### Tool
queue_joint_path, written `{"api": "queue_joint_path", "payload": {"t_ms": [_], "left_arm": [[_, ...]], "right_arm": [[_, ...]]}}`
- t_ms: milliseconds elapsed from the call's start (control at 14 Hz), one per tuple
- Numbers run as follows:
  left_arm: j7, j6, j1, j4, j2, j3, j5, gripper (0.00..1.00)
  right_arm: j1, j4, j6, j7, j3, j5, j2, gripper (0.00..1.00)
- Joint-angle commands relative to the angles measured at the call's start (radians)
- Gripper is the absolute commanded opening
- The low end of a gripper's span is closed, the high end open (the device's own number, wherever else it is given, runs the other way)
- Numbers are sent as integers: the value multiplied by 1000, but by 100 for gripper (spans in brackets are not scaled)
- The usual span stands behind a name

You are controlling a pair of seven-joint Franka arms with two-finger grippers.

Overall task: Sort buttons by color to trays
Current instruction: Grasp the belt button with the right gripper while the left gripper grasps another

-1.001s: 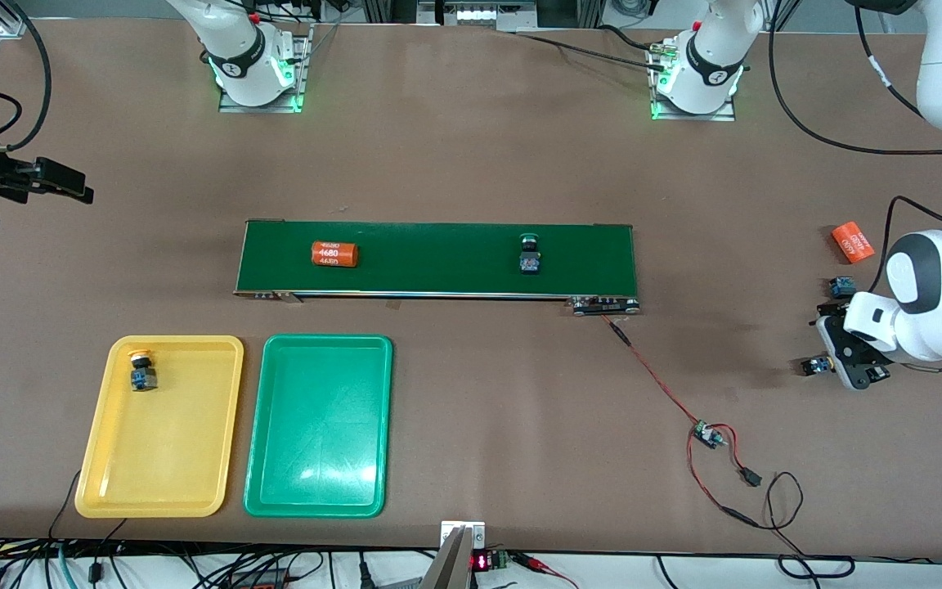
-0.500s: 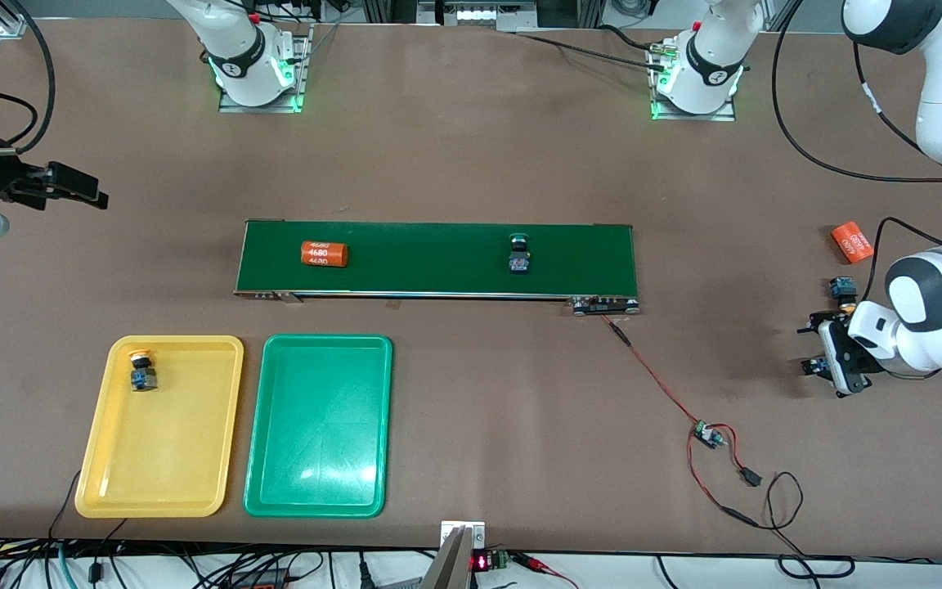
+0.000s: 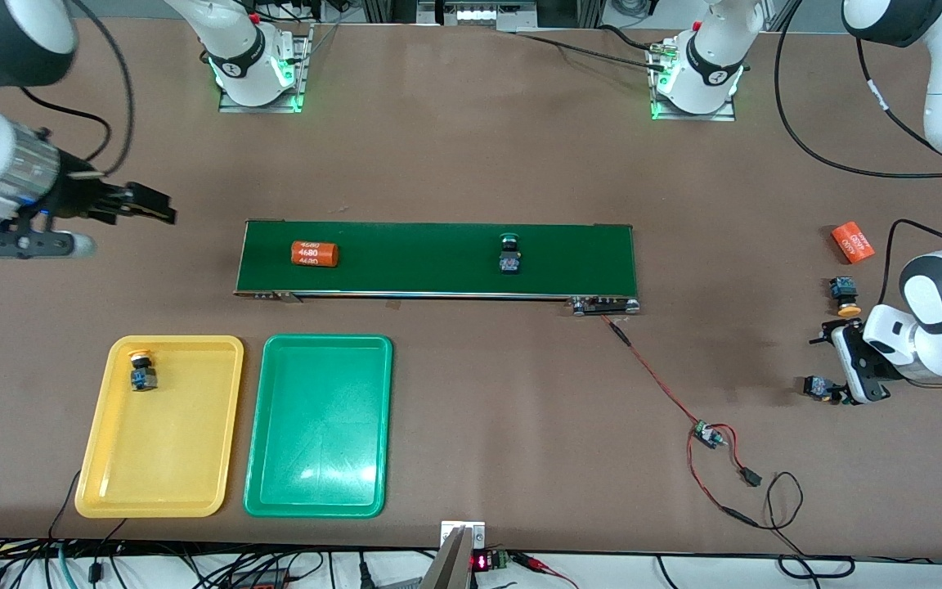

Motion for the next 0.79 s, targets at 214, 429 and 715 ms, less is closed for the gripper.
{"api": "queue_joint_path", "payload": {"t_ms": [214, 429, 715], "left_arm": [[71, -8, 2, -8, -3, -1, -9, 100], [171, -6, -5, -7, 1, -1, -11, 100], [255, 5, -2, -5, 18, -3, -12, 100]], "right_arm": [[126, -91, 136, 135, -6, 11, 40, 100], [181, -167, 239, 194, -5, 11, 40, 100], [242, -268, 344, 217, -3, 10, 34, 100]]}}
